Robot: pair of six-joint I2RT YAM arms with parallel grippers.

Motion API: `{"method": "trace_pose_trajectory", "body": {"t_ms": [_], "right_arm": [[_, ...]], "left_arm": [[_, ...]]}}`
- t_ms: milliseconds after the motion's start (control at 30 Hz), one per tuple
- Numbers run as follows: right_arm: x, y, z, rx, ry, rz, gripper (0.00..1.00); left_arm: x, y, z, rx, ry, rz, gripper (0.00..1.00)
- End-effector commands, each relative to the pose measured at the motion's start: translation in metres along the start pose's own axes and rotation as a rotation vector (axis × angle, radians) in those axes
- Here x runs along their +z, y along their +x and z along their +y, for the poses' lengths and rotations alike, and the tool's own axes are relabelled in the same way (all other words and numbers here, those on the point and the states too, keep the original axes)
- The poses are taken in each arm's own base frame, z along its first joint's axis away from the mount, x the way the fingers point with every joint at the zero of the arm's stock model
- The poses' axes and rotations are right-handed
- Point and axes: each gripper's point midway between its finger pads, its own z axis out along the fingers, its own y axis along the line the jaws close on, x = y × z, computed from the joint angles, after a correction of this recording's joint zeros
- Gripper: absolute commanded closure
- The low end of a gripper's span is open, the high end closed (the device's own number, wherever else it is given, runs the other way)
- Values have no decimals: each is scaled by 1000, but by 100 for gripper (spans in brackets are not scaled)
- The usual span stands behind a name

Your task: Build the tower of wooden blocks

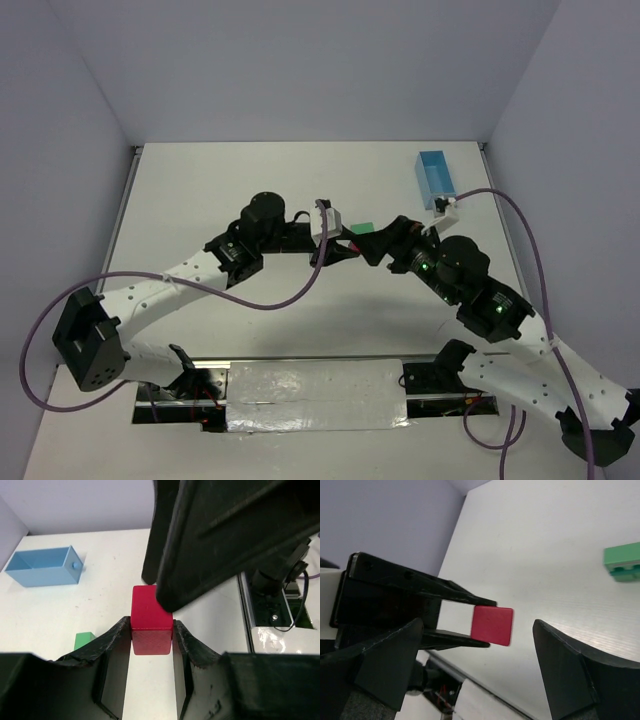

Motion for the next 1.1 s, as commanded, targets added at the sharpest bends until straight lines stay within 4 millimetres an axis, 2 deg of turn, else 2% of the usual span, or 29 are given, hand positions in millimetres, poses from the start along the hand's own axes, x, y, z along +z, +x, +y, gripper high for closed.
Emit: {"method": "trace_pose_trajectory", "body": {"t_ms": [0,67,100,200,233,300,333,367,400,433,533,567,600,667,800,1067], "right_arm": [[-18,-32,-15,-21,73,-101,2],[-26,-46,-34,-39,151,-148,0],[-30,-52,-39,-47,171,-172,0],[-38,-63,-55,-80,237,-194,0],[-42,-68,-64,-96,273,-206,0],[-44,-70,-68,-113,283,-203,0],[-45,-72,-73,-136,293,-198,0],[-44,-71,-76,-146,303,-191,0],[-45,-71,-81,-151,318,-185,0],[-45,-73,-87,-163,338,-185,0],[-45,-68,-96,-182,347,-166,0],[-46,-67,-100,-182,353,-165,0],[-46,-66,-103,-185,364,-160,0],[-47,-65,-109,-196,378,-159,0],[-51,-66,-110,-221,381,-156,0],[-49,-59,-112,-244,360,-138,0]], "left_arm": [[5,-12,19,75,-44,4,100],[9,4,33,54,-63,49,100],[11,-3,40,53,-60,40,100],[14,12,77,-11,-77,86,100],[23,15,92,-12,-85,98,100],[28,25,112,-27,-103,139,100],[35,36,125,-46,-109,185,100],[39,45,131,-64,-110,215,100],[44,74,133,-113,-89,283,100],[49,62,144,-93,-89,272,100],[58,88,158,-109,-79,362,100],[62,109,162,-124,-70,401,100],[64,102,169,-111,-74,395,100],[66,118,170,-137,-66,434,100],[70,122,171,-117,-37,440,100],[62,132,160,-122,12,486,98]]}}
